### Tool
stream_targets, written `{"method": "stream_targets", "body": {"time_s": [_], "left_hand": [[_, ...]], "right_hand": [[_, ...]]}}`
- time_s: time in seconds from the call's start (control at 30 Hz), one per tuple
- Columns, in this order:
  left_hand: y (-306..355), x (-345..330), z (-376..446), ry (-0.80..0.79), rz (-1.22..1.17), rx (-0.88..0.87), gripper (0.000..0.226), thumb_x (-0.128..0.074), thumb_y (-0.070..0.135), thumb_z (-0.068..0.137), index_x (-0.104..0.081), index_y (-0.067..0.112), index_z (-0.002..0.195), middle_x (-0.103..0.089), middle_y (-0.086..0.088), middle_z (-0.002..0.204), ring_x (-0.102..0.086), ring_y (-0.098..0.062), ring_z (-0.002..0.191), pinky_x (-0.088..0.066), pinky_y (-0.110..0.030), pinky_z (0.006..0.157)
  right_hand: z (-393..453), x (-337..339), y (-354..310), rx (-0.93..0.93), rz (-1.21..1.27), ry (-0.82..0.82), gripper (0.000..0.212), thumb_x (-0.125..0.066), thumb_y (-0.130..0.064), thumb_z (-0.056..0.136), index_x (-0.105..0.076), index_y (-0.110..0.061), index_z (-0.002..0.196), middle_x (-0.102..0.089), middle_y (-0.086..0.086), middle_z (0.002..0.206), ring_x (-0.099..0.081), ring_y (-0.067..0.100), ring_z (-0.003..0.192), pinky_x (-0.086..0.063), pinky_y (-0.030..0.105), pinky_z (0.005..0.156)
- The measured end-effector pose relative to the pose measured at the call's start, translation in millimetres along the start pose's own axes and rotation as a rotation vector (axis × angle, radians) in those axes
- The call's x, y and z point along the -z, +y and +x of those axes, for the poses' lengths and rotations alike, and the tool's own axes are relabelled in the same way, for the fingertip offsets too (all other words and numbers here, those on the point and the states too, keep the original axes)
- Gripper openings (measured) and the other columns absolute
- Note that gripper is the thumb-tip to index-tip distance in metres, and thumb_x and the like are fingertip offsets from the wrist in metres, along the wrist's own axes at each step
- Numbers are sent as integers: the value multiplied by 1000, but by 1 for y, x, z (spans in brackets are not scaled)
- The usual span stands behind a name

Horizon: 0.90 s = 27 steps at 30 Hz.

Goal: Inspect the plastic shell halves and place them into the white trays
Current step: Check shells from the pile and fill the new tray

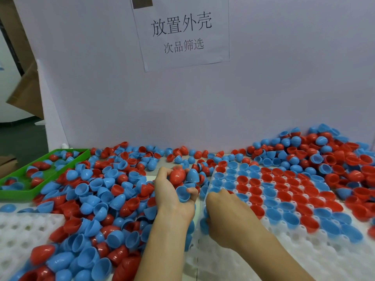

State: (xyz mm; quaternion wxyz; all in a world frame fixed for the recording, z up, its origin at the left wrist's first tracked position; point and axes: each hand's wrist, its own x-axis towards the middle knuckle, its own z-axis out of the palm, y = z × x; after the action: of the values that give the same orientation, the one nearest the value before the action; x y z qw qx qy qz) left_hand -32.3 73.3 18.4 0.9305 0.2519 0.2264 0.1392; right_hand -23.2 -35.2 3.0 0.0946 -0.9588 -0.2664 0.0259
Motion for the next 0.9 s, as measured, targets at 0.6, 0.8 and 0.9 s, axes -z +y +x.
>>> {"method": "stream_targets", "body": {"time_s": [0.6, 0.8, 0.9], "left_hand": [[-22, -8, -4, -134, 50, 211, 15, -56, 17, 87, -68, 8, 89, -68, -12, 79, -60, -15, 49, -39, -18, 32], [-26, -10, -4, -94, 113, 176, 30, -57, 16, 84, -70, 5, 108, -72, -15, 91, -66, -18, 71, -38, -18, 33], [-24, -8, -2, -84, 81, 165, 25, -55, 14, 84, -68, 6, 104, -71, -13, 87, -71, -19, 68, -39, -17, 33]], "right_hand": [[4, 6, 41, 61, 860, 445, 19, -69, -39, 89, -63, -44, 106, -66, -16, 86, -63, -7, 82, -50, 8, 62], [7, 9, 45, -3, 1012, 573, 24, -64, -42, 92, -73, -27, 108, -74, -15, 94, -69, 2, 92, -59, 27, 83], [6, 14, 53, -88, 1219, 561, 18, -65, -33, 94, -71, -24, 109, -76, -8, 92, -73, 8, 87, -61, 32, 80]]}}
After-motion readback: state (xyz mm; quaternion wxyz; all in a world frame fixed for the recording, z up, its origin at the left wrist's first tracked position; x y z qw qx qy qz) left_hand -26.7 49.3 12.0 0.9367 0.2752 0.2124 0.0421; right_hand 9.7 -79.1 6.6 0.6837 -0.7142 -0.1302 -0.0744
